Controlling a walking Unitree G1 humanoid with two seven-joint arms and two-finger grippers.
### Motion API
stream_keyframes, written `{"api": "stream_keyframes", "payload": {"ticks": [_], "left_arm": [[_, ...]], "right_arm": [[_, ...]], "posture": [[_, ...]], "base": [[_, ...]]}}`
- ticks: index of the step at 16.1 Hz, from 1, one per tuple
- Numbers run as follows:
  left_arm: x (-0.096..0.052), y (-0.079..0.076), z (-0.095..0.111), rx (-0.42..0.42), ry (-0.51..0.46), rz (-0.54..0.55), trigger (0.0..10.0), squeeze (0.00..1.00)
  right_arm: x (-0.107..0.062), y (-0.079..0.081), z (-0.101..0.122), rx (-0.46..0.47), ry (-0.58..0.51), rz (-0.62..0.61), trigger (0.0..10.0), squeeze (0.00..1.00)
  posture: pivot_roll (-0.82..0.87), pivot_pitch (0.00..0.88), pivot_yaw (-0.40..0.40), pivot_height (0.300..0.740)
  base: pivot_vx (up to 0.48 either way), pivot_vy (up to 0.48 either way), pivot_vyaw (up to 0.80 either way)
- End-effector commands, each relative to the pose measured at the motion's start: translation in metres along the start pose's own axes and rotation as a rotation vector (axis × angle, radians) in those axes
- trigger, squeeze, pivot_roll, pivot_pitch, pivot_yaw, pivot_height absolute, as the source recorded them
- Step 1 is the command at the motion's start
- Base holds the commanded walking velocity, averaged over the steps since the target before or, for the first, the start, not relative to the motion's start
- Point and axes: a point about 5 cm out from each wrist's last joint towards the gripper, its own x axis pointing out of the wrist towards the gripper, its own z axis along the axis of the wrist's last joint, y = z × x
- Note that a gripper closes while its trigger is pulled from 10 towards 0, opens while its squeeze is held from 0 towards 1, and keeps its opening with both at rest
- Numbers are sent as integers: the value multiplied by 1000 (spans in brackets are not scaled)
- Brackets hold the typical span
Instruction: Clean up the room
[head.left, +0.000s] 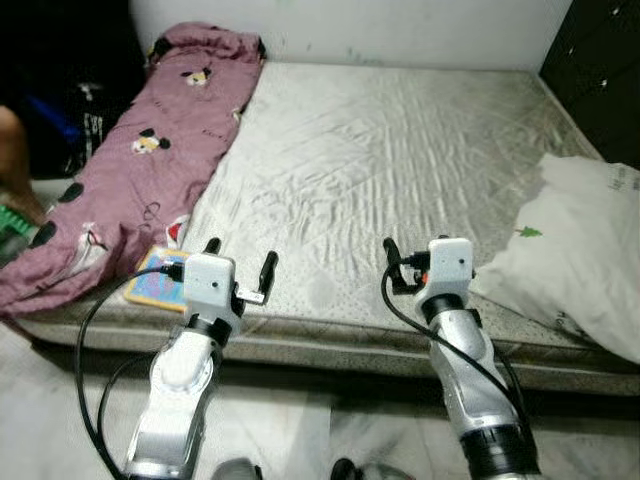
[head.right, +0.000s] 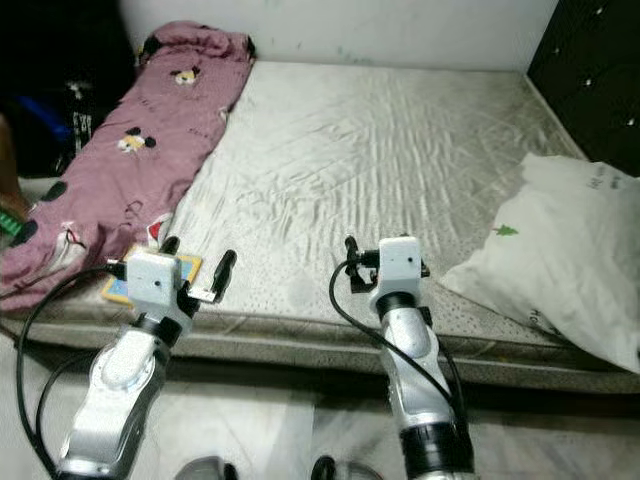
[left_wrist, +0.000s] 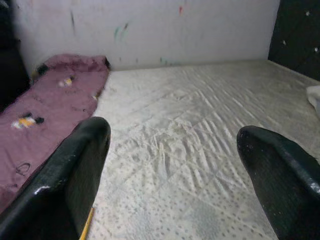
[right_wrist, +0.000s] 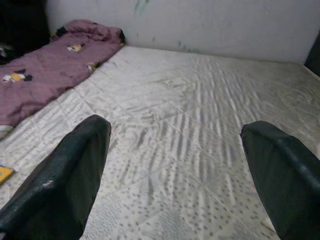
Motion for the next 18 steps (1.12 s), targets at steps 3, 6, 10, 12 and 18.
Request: {"api": "stream_keyframes", "payload": {"ticks": [3, 6, 10, 12, 18], "left_arm": [[-2, 0, -2, -9, 3, 1, 10000, 0], [-1, 0, -2, -13, 1, -1, 10000, 0], [-1, 1, -2, -14, 2, -5, 10000, 0], [-1, 1, -3, -15, 4, -5, 10000, 0], [2, 2, -8, -27, 41, -14, 10000, 0]], "right_arm": [[2, 1, 2, 3, -7, 5, 10000, 0], [3, 2, 2, 3, -8, 5, 10000, 0], [3, 2, 2, 4, -9, 3, 10000, 0], [3, 2, 2, 5, -10, 2, 10000, 0], [4, 1, 2, 15, -15, -9, 10000, 0]], "posture": [[22, 48, -19, 740], [23, 45, -18, 740], [23, 39, -15, 740], [23, 38, -13, 740], [27, 31, -6, 740]], "base": [[96, 0, 0], [319, 0, 0], [340, 0, 0], [356, 0, 0], [174, 0, 0]]}}
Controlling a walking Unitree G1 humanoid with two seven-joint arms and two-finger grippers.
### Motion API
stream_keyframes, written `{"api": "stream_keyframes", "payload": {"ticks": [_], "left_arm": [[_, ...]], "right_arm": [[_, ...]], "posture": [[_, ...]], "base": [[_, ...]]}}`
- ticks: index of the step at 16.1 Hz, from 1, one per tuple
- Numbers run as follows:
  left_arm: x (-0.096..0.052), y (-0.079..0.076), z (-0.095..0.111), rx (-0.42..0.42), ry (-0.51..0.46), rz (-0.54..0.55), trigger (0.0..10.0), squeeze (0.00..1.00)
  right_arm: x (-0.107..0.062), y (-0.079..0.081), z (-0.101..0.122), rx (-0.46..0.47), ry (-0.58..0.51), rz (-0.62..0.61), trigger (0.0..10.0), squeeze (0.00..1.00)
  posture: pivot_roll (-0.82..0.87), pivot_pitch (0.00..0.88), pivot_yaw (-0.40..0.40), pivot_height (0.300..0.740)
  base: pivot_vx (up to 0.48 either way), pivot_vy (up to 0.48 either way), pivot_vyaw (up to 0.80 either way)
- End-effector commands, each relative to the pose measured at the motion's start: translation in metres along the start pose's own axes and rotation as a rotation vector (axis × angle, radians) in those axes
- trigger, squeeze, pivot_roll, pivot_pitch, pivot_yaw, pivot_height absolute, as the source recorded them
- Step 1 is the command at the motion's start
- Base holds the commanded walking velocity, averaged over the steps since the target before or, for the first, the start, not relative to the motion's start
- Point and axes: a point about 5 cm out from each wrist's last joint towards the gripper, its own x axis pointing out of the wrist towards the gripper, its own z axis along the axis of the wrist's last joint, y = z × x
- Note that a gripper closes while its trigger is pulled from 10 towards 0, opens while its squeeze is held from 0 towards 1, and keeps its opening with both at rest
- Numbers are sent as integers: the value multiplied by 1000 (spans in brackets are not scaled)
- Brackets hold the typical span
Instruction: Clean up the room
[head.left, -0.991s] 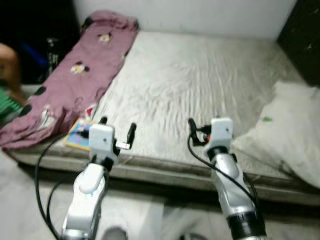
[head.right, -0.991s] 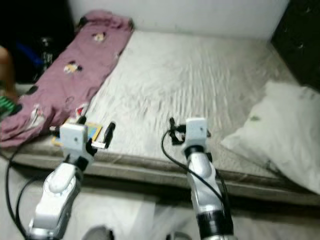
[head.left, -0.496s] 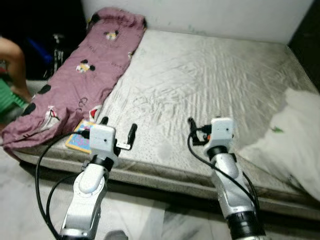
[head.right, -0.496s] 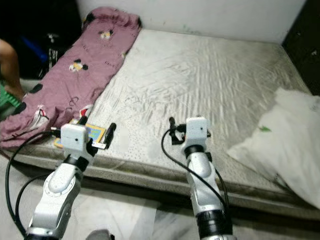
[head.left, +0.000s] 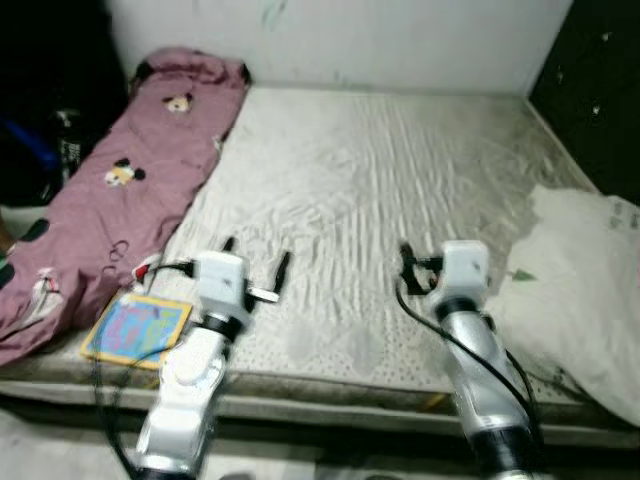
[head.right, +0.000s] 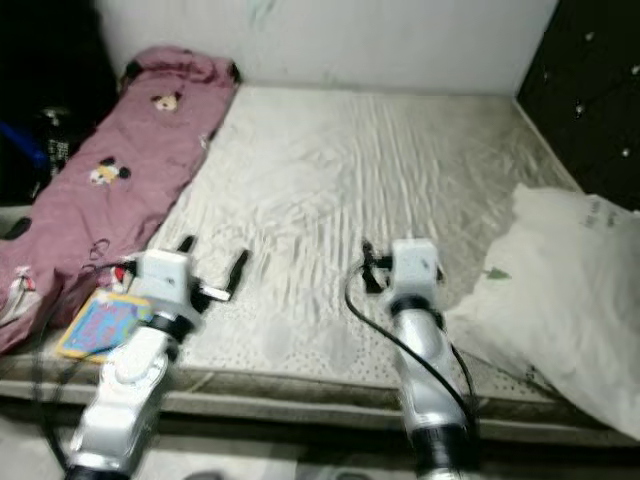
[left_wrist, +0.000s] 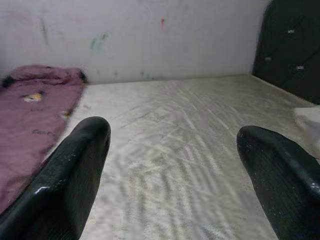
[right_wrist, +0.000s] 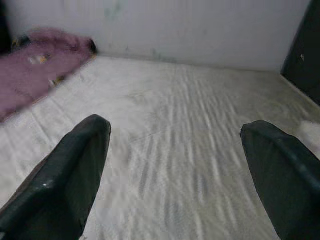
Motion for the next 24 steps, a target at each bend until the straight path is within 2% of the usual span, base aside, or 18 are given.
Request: {"api": "stream_keyframes", "payload": {"ticks": [1, 4, 7, 12, 14, 15, 18, 21, 24], "left_arm": [[1, 5, -4, 17, 26, 20, 10000, 0], [6, 9, -6, 74, 34, 84, 10000, 0], [5, -1, -9, 8, 23, -59, 10000, 0], [27, -11, -8, 23, 11, -112, 10000, 0], [27, -19, -11, 14, 27, -125, 10000, 0], [25, -19, -14, 30, 40, -114, 10000, 0], [23, -6, -17, -37, 58, -17, 10000, 0], [20, 1, -19, -39, 62, 40, 10000, 0], [18, 2, -18, -36, 60, 53, 10000, 0]], "right_arm": [[0, 5, 1, 6, -9, 15, 10000, 0], [0, 3, -2, 3, -16, -11, 10000, 0], [-3, 0, -7, -7, -17, -39, 10000, 0], [-8, -9, -16, -40, -6, -70, 10000, 0], [-5, -12, -15, -36, 0, -66, 10000, 0], [-3, -10, -14, -35, -1, -54, 10000, 0], [5, -1, -12, -47, -4, 11, 10000, 0], [10, 4, -9, -48, -8, 40, 10000, 0], [15, 7, -7, -30, -6, 50, 10000, 0]], "posture": [[28, 28, -2, 740], [27, 5, 37, 740], [4, 0, 73, 740], [-53, 0, 93, 740], [-33, 0, 69, 740], [-23, 0, 58, 740], [17, 0, 6, 740], [40, 0, -27, 740], [47, 4, -40, 740]], "base": [[0, 0, 0], [0, 0, 0], [0, 0, 0], [0, 0, 0], [0, 0, -800], [0, 0, -800], [0, 0, 0], [0, 0, 0], [0, 0, -542]]}}
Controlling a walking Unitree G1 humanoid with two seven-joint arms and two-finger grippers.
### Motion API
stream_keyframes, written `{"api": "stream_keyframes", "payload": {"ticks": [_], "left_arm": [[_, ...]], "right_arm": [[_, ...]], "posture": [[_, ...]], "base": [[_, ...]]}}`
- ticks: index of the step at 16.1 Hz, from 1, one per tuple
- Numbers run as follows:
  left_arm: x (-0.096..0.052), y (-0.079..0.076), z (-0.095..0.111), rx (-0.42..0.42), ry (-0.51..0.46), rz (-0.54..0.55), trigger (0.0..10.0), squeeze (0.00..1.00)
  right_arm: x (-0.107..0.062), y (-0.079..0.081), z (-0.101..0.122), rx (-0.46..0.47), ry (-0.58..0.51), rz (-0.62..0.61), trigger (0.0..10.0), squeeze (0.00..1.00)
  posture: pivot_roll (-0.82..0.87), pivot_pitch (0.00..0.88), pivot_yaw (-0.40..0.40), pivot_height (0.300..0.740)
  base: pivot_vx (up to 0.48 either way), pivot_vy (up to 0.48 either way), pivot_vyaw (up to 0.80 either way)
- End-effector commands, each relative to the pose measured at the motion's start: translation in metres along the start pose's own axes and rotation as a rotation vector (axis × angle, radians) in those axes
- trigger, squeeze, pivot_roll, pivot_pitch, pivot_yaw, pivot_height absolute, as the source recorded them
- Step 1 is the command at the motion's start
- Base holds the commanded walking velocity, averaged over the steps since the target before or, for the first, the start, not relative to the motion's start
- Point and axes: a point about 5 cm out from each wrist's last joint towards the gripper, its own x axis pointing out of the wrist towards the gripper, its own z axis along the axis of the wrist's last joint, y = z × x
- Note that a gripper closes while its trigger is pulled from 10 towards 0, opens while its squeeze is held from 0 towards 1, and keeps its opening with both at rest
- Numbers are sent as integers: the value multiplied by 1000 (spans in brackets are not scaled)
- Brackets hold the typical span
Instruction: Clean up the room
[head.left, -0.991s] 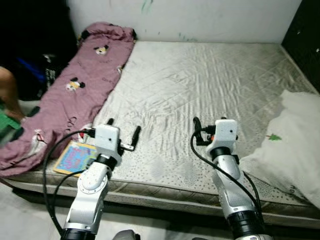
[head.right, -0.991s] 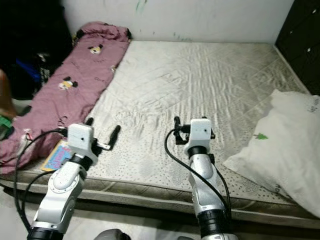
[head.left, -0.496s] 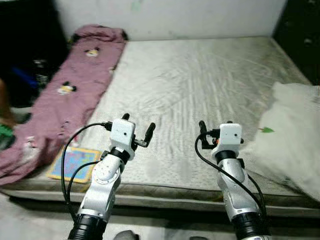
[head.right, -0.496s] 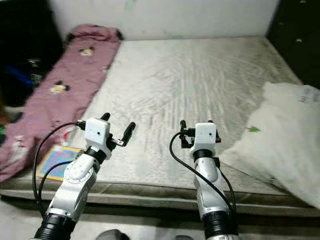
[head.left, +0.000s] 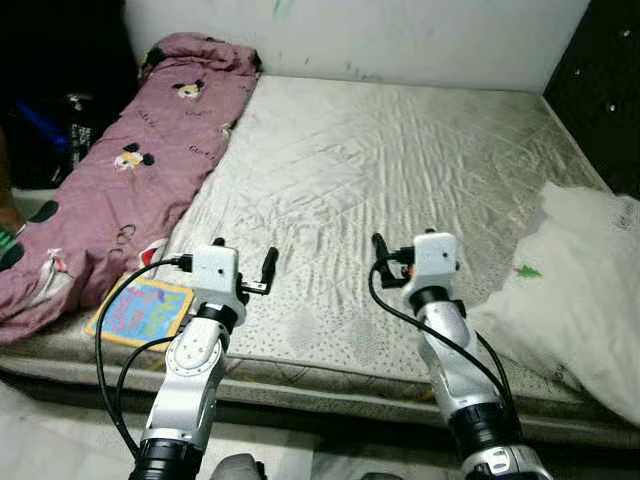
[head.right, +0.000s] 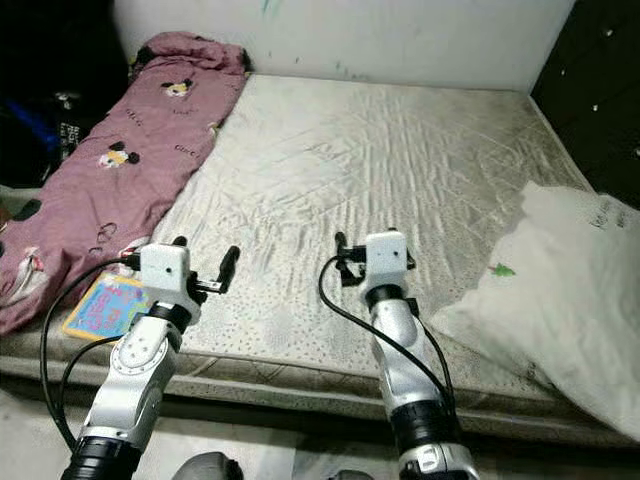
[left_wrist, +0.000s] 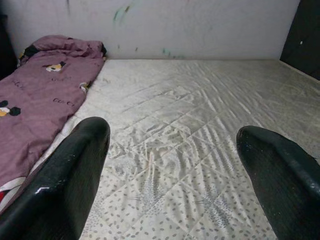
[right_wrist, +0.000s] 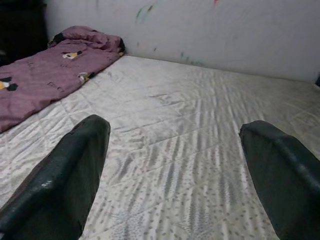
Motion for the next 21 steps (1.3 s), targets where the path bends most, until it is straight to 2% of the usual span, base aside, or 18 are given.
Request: {"api": "stream_keyframes", "payload": {"ticks": [1, 9, 15, 21], "left_arm": [[0, 1, 3, 7, -1, 7, 10000, 0], [-2, -2, 5, 20, -10, -19, 10000, 0], [-7, -1, 4, 12, -3, -20, 10000, 0], [-7, -3, 5, 7, 7, -24, 10000, 0]], "right_arm": [[2, -2, 1, 8, 0, -7, 10000, 0], [-5, -5, -1, 12, -3, -30, 10000, 0], [-8, -2, -2, 23, 5, -26, 10000, 0], [-9, -2, -3, 22, 11, -29, 10000, 0]], "posture": [[44, 8, -38, 740], [30, 28, -16, 740], [35, 46, -19, 740], [27, 50, -17, 740]], "base": [[0, 0, -800], [0, 0, -800], [0, 0, 0], [0, -259, 0]]}}
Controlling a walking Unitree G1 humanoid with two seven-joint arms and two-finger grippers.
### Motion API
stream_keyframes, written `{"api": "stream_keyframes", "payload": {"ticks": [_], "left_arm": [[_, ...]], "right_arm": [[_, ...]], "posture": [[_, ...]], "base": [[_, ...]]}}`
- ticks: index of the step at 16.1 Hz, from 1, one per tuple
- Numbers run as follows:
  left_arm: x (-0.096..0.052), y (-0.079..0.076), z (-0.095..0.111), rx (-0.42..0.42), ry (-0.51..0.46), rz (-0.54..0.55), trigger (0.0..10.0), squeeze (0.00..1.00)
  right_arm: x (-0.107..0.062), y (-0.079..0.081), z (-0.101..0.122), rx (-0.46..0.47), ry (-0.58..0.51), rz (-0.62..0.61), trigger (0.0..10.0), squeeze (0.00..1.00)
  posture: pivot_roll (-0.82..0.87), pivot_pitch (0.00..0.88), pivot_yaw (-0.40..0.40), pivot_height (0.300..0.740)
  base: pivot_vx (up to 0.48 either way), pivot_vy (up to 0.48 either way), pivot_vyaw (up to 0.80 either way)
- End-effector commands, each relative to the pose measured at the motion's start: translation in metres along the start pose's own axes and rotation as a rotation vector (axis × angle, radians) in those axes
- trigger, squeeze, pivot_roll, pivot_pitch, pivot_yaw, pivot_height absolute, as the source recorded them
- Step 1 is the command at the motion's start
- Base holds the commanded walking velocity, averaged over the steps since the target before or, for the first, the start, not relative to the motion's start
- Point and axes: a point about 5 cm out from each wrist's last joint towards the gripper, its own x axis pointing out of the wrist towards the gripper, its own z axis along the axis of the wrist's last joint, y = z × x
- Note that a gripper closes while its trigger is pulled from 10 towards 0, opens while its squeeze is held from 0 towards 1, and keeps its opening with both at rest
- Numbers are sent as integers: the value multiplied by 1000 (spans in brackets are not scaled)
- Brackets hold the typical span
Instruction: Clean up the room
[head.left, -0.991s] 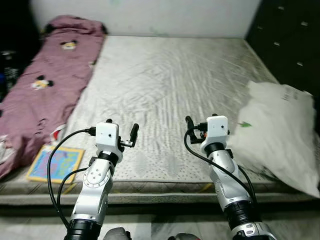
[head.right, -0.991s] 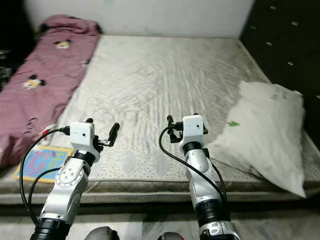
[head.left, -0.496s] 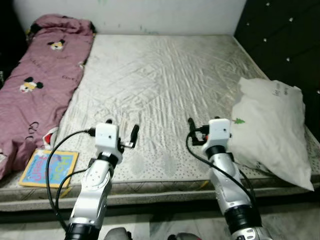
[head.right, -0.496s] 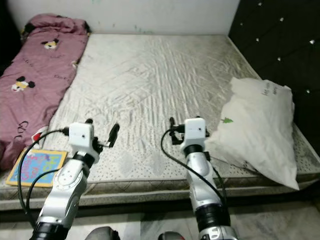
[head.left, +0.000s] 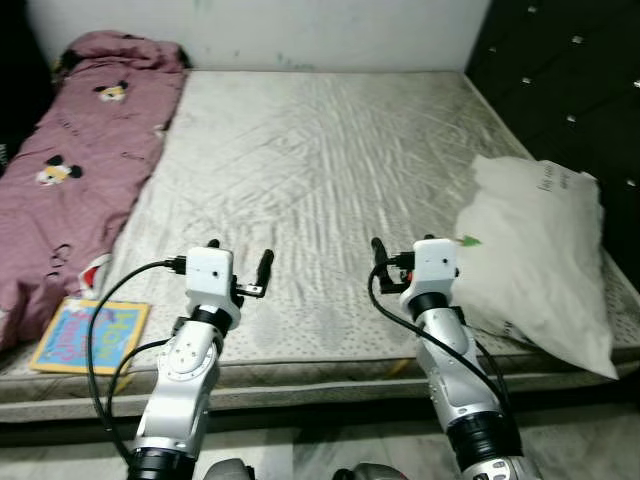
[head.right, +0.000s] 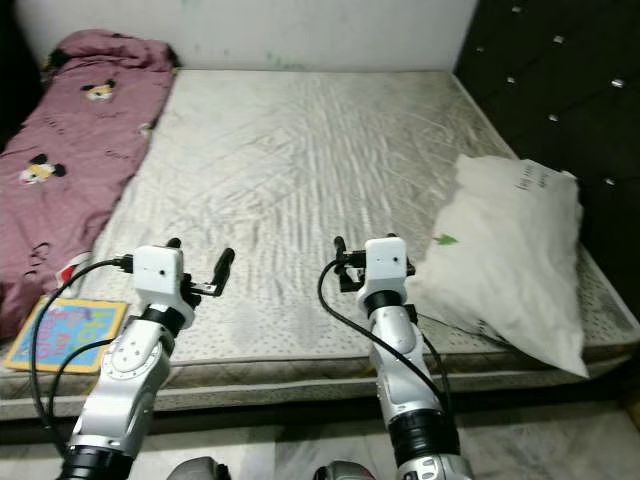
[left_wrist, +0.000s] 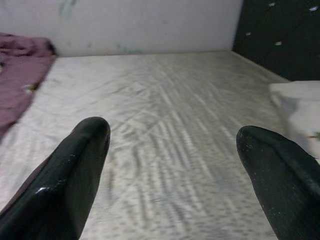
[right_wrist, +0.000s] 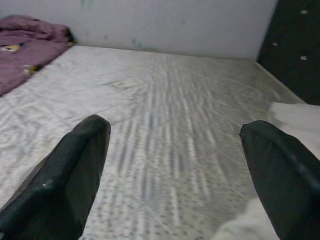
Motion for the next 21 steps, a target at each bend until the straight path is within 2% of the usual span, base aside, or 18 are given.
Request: {"api": "stream_keyframes", "payload": {"ticks": [1, 14, 21], "left_arm": [[0, 0, 2, 5, 0, -7, 10000, 0], [0, -4, 1, 0, 6, -15, 10000, 0], [0, -4, 5, -20, -20, -21, 10000, 0]], "right_arm": [[0, -1, 3, 5, -6, 0, 10000, 0], [-1, -2, 2, -3, 7, 6, 10000, 0], [-1, -1, 2, -3, 9, 10, 10000, 0]], "posture": [[27, 50, -17, 740], [17, 56, -22, 740], [15, 56, -21, 740]], "base": [[0, -266, 0], [0, -272, 0], [0, 0, 0]]}}
